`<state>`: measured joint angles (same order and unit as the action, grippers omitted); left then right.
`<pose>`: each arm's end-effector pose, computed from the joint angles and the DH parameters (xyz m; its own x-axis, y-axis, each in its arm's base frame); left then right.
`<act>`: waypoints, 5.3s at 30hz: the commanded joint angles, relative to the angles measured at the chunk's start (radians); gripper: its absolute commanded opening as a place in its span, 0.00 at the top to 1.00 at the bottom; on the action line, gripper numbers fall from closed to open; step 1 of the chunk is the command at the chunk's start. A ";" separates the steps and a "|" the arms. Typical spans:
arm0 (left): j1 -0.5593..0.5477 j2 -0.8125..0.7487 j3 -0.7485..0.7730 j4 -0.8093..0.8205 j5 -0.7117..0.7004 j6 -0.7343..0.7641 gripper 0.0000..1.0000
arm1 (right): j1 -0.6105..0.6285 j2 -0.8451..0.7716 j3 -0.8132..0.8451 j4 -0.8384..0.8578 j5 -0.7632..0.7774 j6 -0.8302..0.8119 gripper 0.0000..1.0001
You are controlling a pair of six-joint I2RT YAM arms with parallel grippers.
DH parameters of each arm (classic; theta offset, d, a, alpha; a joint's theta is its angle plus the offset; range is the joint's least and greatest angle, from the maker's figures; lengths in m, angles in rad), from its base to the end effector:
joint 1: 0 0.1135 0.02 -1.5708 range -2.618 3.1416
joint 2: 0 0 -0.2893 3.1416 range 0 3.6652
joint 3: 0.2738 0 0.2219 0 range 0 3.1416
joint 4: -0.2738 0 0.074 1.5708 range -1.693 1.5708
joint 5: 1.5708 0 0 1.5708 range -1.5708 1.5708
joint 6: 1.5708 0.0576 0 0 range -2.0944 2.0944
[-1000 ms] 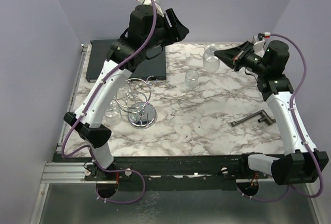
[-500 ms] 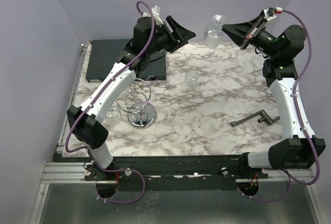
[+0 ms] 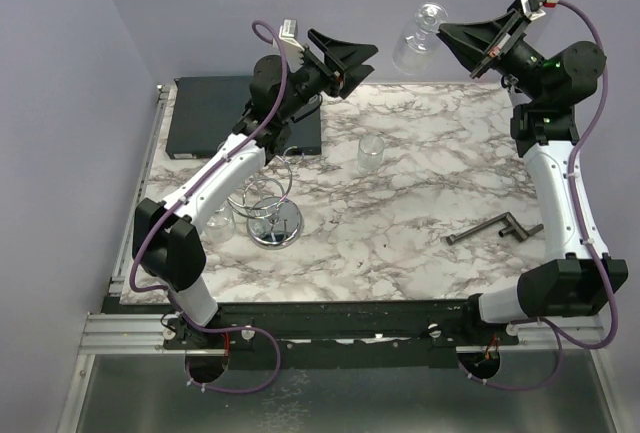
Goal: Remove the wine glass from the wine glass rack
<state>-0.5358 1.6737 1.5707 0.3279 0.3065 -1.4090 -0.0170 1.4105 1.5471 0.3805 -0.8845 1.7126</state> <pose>0.3300 -0.2161 0.4677 -0.6991 -0.6792 -0.2234 0.3084 -0.0045 -0.9512 0.2741 0.0399 0.5423 -0.7248 0.6397 -0.2557 -0.3958 -0.0828 0.9146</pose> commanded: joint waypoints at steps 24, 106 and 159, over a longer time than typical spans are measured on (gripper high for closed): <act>-0.081 0.109 0.078 0.350 0.076 -0.175 0.29 | -0.001 0.024 0.045 0.210 0.029 0.164 0.99; -0.375 0.066 0.600 -1.053 -0.392 0.755 1.00 | -0.025 -0.239 -0.271 -1.012 0.718 -0.886 0.00; -0.400 0.514 0.453 -1.285 -0.551 0.903 0.66 | -0.047 -0.198 -0.313 -0.960 0.573 -0.916 0.00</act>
<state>-0.9394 2.1880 2.0209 -0.9672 -0.2390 -0.5224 -0.0601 1.2228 1.2430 -0.5991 -0.2859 0.7998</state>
